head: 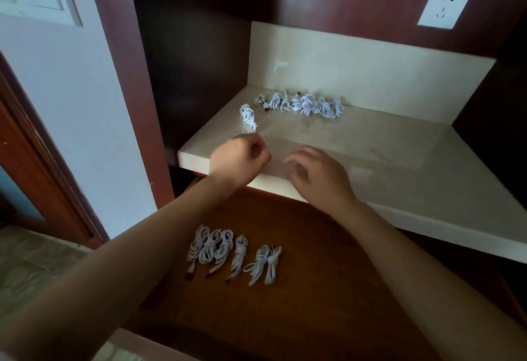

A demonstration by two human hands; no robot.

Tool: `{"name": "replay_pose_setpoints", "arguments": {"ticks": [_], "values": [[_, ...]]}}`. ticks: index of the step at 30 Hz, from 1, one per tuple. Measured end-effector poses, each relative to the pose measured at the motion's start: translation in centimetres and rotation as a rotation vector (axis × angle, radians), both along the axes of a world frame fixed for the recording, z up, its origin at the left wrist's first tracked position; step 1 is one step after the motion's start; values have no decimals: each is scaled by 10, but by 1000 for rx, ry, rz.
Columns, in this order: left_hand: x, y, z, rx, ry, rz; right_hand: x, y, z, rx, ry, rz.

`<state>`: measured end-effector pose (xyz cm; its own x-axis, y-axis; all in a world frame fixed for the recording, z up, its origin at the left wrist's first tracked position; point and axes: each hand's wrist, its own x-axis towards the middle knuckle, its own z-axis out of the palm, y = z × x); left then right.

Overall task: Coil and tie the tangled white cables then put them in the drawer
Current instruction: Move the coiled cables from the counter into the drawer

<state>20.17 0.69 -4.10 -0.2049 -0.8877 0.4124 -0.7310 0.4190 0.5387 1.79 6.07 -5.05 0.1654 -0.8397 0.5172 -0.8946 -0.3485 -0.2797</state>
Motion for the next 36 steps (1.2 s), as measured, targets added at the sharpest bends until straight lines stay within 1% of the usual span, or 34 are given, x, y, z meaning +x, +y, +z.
{"name": "replay_pose_setpoints", "arguments": {"ticks": [4, 7, 9, 12, 16, 20, 24, 27, 32, 36], "values": [[-6, -37, 5, 1, -13, 6, -4, -37, 16, 74, 35, -27], [-11, -66, 4, 25, -122, 30, -7, -68, 23, 103, 23, -37], [-16, -81, 3, 76, -176, 57, -10, -88, 23, 104, -8, -40], [-21, -102, -3, 119, -225, 91, -13, -116, 18, 115, -8, -44], [-24, -126, -10, 95, -258, 129, -14, -154, 15, 146, 32, -47], [-23, -149, -13, 85, -242, 140, -10, -196, 16, 145, 76, -55], [-18, -163, -17, 114, -132, 159, -4, -237, 13, 176, 115, -89], [-16, -166, -20, 100, -80, 180, 2, -261, 8, 195, 136, -115], [-15, -169, -22, 56, -73, 205, 6, -285, 2, 226, 226, -171], [-15, -168, -23, 29, -85, 224, 9, -297, 0, 282, 317, -155]]}}
